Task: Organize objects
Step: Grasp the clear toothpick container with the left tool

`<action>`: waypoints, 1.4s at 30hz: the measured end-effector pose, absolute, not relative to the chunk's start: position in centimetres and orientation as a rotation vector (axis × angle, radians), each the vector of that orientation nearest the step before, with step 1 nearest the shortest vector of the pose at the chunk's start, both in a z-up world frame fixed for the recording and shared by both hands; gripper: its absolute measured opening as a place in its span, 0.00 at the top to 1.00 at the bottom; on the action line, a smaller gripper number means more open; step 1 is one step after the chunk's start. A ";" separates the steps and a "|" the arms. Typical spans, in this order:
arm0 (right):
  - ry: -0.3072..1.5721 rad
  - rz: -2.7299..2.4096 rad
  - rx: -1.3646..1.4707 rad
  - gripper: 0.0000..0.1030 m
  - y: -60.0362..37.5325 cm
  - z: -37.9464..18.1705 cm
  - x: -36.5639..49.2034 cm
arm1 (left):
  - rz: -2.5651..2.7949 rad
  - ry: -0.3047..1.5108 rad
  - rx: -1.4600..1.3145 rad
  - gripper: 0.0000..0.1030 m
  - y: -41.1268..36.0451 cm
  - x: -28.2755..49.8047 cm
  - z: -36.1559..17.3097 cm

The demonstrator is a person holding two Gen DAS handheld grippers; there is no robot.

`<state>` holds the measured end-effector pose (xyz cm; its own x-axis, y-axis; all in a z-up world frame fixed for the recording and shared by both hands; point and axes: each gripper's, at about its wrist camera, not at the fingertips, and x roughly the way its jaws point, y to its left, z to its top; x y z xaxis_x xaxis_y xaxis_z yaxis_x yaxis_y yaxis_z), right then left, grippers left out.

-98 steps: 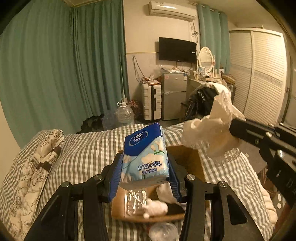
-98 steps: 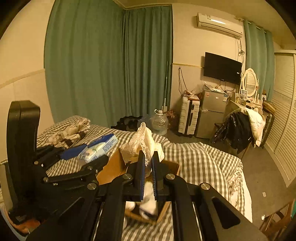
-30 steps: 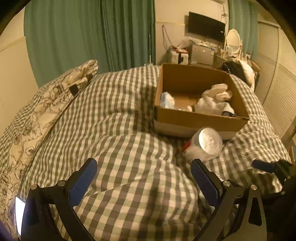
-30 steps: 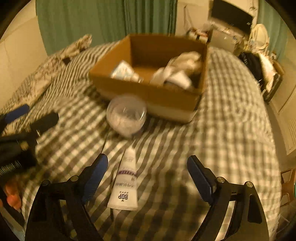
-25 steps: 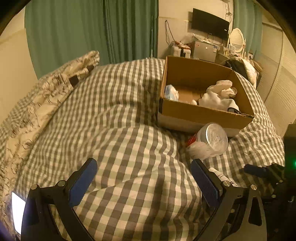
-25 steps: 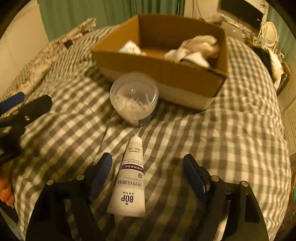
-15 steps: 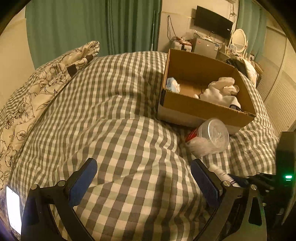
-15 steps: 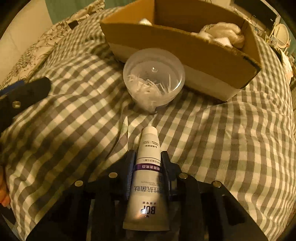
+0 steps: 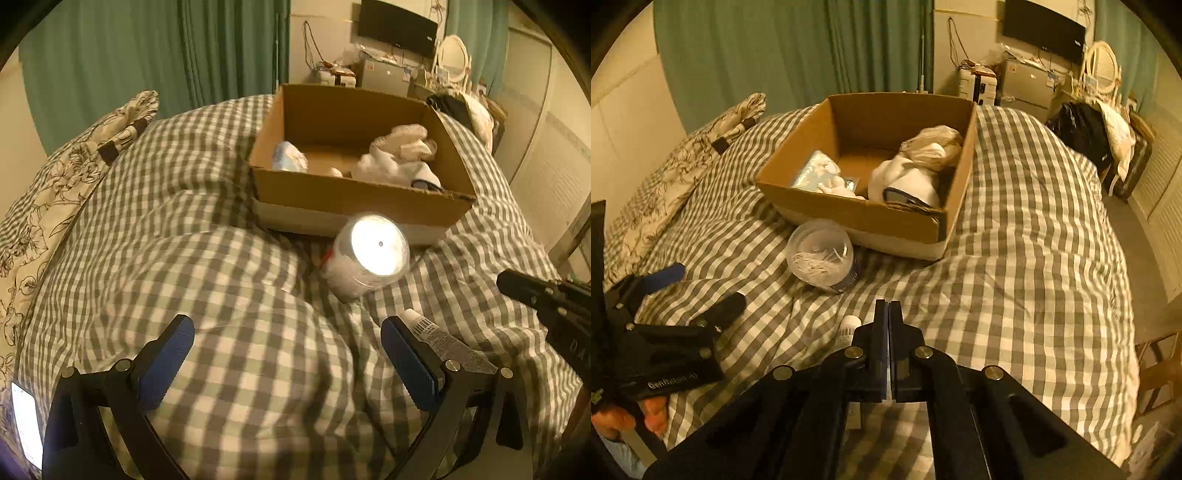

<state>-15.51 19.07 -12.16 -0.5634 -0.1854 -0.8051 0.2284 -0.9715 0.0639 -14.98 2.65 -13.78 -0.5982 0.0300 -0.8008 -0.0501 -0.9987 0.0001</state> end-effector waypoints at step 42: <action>0.043 -2.618 1.269 0.77 22.3 -12.1 -18.3 | 2.703 0.137 -1.391 0.00 9.6 -21.4 -16.6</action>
